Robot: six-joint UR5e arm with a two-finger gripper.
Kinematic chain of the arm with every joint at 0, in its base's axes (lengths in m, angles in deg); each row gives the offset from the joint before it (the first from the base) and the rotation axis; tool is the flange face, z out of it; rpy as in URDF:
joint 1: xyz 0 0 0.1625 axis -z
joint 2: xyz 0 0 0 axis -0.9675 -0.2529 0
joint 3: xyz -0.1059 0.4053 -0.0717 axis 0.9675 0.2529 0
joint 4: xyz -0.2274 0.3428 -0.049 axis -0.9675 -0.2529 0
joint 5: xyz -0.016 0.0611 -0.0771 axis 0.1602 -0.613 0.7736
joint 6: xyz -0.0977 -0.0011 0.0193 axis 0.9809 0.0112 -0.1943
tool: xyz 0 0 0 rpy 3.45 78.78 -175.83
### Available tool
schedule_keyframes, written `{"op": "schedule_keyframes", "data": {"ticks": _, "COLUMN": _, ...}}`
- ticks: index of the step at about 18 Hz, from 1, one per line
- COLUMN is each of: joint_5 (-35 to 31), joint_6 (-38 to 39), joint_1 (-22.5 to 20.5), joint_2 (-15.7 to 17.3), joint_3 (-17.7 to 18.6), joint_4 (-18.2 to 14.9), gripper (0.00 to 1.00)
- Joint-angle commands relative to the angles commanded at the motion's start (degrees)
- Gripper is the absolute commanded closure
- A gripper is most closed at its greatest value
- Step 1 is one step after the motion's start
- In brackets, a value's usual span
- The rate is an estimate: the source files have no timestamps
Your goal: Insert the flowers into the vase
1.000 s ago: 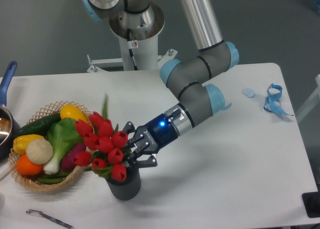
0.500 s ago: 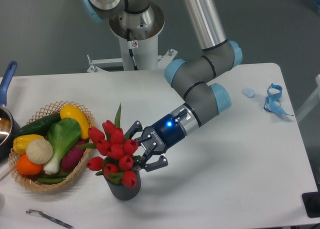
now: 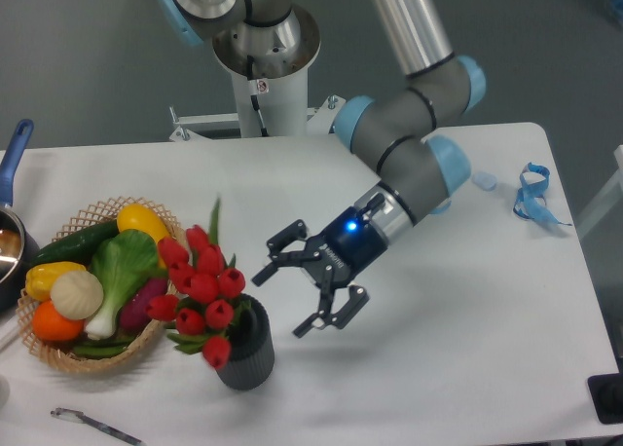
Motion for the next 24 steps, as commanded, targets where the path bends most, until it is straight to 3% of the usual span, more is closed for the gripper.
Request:
{"op": "schedule_keyframes", "data": {"ticks": 4, "joint_5": -12.8, "joint_6": 0.0, "joint_1": -2.6, "joint_2": 4.8, "joint_3": -1.8, "joint_4": 0.0, "gripper": 0.00}}
{"op": "schedule_keyframes", "data": {"ticks": 8, "joint_5": -24.7, "joint_6": 0.0, "joint_1": -5.1, "joint_2": 7.4, "joint_3": -6.3, "joint_4": -0.5, "gripper": 0.00}}
{"op": "schedule_keyframes", "data": {"ticks": 11, "joint_5": -33.1, "joint_6": -0.9, "joint_1": -5.5, "joint_2": 9.8, "joint_3": -6.3, "joint_4": -2.2, "gripper": 0.00}}
{"op": "schedule_keyframes", "data": {"ticks": 13, "joint_5": -36.4, "joint_6": -4.9, "joint_1": -5.6, "joint_2": 11.1, "joint_3": -6.9, "joint_4": -5.5, "gripper": 0.00}}
{"op": "schedule_keyframes", "data": {"ticks": 15, "joint_5": -43.6, "joint_6": -12.5, "joint_1": -6.9, "joint_2": 14.0, "joint_3": -7.9, "joint_4": -13.5, "gripper": 0.00}}
{"op": "schedule_keyframes", "data": {"ticks": 18, "joint_5": -44.7, "joint_6": -18.6, "joint_1": -8.9, "joint_2": 15.1, "joint_3": -8.9, "joint_4": -18.6, "gripper": 0.00}}
{"op": "schedule_keyframes", "data": {"ticks": 24, "joint_5": -44.3, "joint_6": -21.7, "joint_1": -10.7, "joint_2": 16.4, "joint_3": -7.9, "joint_4": -19.4, "gripper": 0.00}}
